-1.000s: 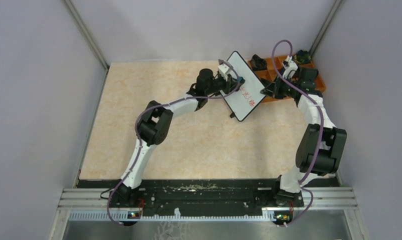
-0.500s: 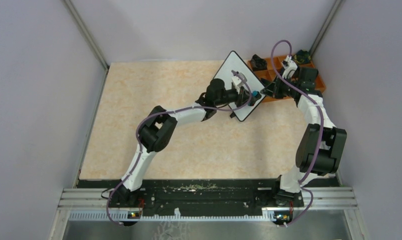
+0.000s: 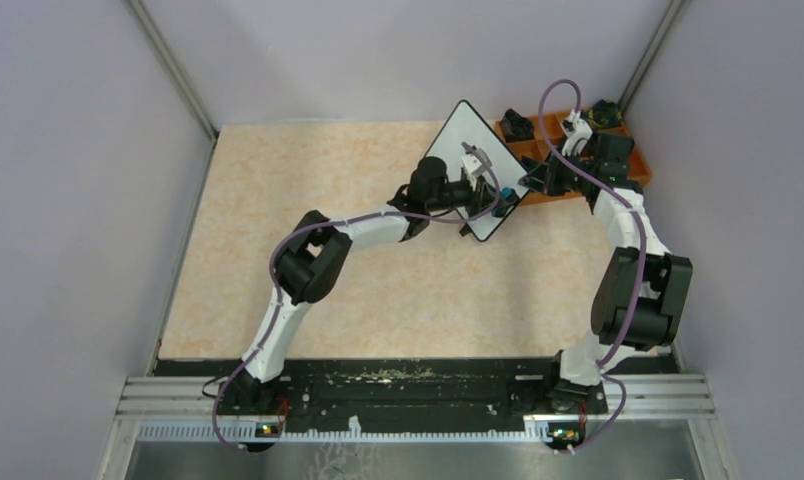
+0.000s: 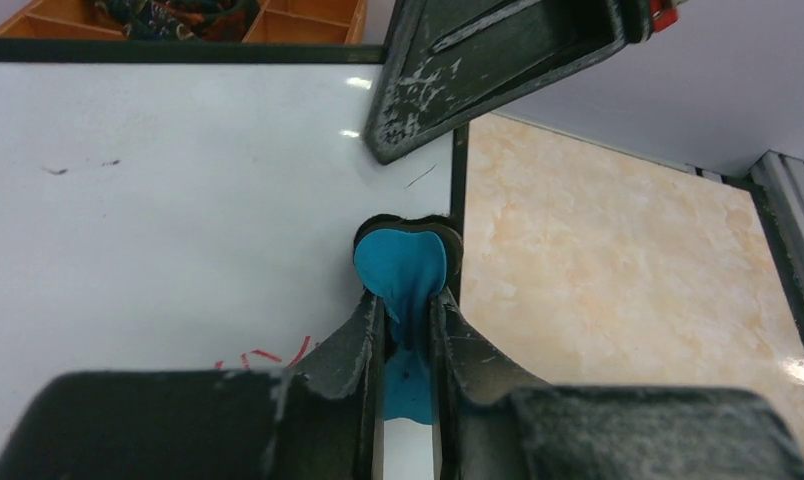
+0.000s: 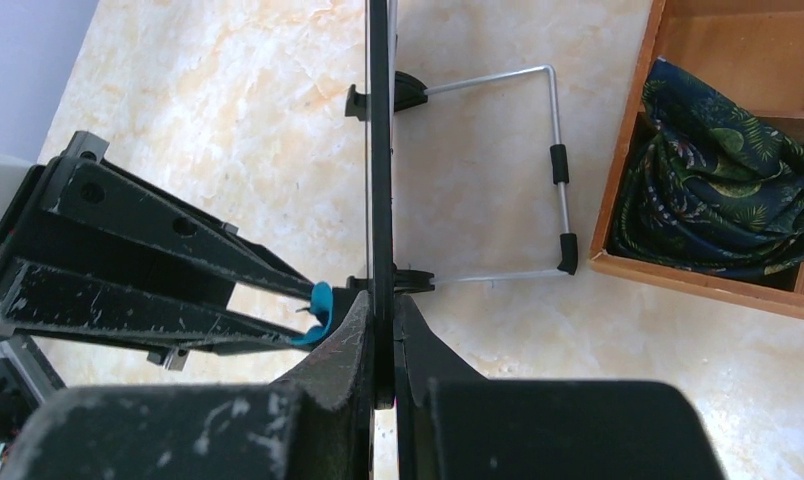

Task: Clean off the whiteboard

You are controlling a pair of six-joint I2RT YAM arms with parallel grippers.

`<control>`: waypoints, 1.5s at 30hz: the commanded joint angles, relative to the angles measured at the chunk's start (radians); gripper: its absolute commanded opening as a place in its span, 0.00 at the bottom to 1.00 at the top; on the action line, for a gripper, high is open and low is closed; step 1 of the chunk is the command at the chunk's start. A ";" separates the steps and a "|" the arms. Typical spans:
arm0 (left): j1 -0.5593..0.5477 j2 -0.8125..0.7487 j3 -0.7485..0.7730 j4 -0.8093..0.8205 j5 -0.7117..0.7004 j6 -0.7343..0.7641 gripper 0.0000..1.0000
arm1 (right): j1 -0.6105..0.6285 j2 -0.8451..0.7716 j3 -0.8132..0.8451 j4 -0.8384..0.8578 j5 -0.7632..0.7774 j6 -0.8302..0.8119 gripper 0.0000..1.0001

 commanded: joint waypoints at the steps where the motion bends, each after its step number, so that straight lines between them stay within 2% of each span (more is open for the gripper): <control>1: 0.054 0.056 0.025 -0.162 -0.046 0.083 0.02 | 0.047 0.011 -0.007 -0.020 -0.087 -0.012 0.00; 11: 0.119 0.127 0.172 -0.246 -0.110 0.162 0.02 | 0.052 0.019 -0.006 -0.034 -0.081 -0.021 0.00; 22: 0.191 0.178 0.251 -0.300 -0.195 0.247 0.03 | 0.054 0.022 -0.005 -0.037 -0.081 -0.024 0.00; 32: 0.220 0.235 0.360 -0.333 -0.203 0.240 0.04 | 0.055 0.028 -0.006 -0.040 -0.076 -0.028 0.00; 36: 0.211 0.221 0.322 -0.311 -0.144 0.184 0.03 | 0.057 0.028 -0.005 -0.039 -0.076 -0.029 0.00; 45: 0.141 0.082 0.059 -0.188 -0.096 0.142 0.02 | 0.060 0.037 0.000 -0.041 -0.079 -0.027 0.00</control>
